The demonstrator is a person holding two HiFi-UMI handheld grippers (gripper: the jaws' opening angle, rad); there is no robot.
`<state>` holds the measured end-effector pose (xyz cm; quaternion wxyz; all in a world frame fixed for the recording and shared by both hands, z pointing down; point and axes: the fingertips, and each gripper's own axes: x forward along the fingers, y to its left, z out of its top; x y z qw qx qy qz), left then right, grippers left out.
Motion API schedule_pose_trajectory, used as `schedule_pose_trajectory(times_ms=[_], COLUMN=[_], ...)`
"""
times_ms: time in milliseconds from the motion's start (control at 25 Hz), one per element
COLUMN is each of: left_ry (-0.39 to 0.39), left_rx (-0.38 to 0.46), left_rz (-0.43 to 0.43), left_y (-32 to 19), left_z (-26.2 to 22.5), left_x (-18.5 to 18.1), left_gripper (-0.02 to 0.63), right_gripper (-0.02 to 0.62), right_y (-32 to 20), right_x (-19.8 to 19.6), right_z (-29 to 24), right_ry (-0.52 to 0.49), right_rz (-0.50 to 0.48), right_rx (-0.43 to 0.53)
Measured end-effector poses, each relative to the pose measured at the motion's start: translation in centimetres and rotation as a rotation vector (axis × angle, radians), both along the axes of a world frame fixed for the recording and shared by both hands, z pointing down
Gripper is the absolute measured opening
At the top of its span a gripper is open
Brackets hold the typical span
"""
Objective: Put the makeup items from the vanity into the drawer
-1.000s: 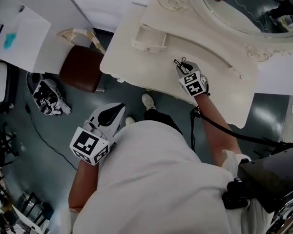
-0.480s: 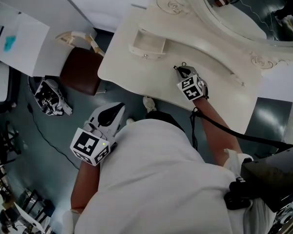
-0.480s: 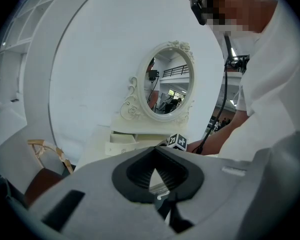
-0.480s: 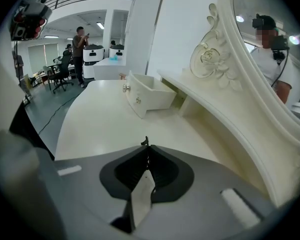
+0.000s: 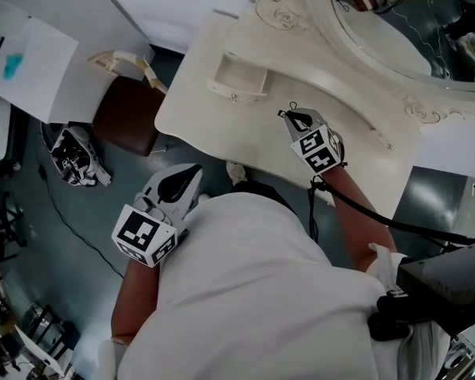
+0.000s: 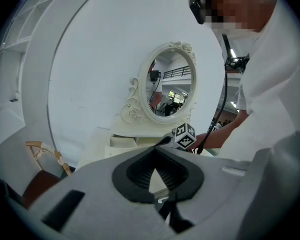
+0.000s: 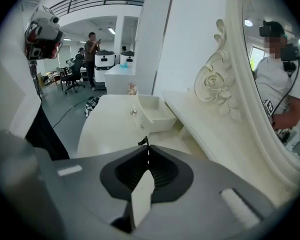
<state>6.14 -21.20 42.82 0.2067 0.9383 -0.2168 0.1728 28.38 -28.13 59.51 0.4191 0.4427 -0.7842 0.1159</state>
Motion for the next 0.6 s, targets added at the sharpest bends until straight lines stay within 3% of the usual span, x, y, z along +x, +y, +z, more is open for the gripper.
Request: schedule_pose_trajectory(times_ms=[320,600], left_ry=[0.003,-0.012], left_rx=[0.006,0.011], left_rz=[-0.047,-0.122], left_y=[-1.2,-2.2], left_z=[-0.3,-0.6], left_x=[-0.4,-2.4], left_gripper=[0.002,0.002], right_gripper=[0.014,0.014], right_y=[-4.5,-9.5], right_x=[-3.6,-7.1], right_z=[-4.7,-4.0], right_ry=[-0.077,-0.099], right_rz=[-0.112,-0.192], right_rx=[0.026,-0.005])
